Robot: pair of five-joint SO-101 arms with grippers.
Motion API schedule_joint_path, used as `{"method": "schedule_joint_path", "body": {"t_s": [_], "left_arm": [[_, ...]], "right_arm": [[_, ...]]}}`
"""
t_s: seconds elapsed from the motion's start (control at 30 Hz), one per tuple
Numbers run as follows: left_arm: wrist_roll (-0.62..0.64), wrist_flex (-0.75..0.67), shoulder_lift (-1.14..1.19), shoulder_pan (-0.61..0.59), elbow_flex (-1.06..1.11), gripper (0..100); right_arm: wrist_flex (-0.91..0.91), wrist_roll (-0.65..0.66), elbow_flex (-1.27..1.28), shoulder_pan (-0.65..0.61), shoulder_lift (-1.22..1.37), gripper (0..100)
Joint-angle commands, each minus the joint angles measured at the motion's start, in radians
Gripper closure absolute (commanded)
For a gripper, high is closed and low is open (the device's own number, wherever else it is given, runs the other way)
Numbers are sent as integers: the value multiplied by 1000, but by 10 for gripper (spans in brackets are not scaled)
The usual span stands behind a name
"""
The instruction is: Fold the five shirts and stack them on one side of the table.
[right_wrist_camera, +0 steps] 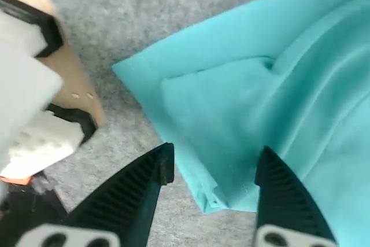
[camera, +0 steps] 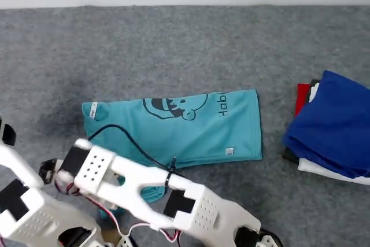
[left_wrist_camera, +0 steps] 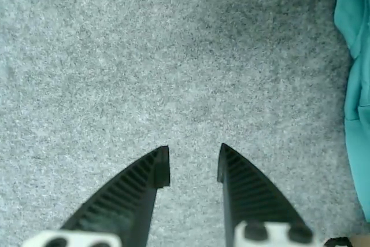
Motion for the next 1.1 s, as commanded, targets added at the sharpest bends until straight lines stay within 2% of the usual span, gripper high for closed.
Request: {"method": "schedule_joint_path", "body": {"t_s": [0.0, 0.33, 0.5, 0.7, 0.93, 1.07], "left_arm": [[-8, 21, -66, 3, -10, 852], [-9, 6, -57, 3, -10, 852], [-9, 0, -57, 3, -10, 852], [-9, 0, -57, 3, -10, 852], [-9, 0, -57, 3, -10, 852], [-9, 0, -57, 3, -10, 852]], "right_arm": [[30, -21, -52, -21, -84, 745], [39, -26, -272, 30, -82, 746], [39, -26, -298, 81, -71, 746], [47, -26, -187, 110, -65, 746], [44, -48, 71, 2, -151, 724], [28, -48, 140, -18, -133, 695]]}}
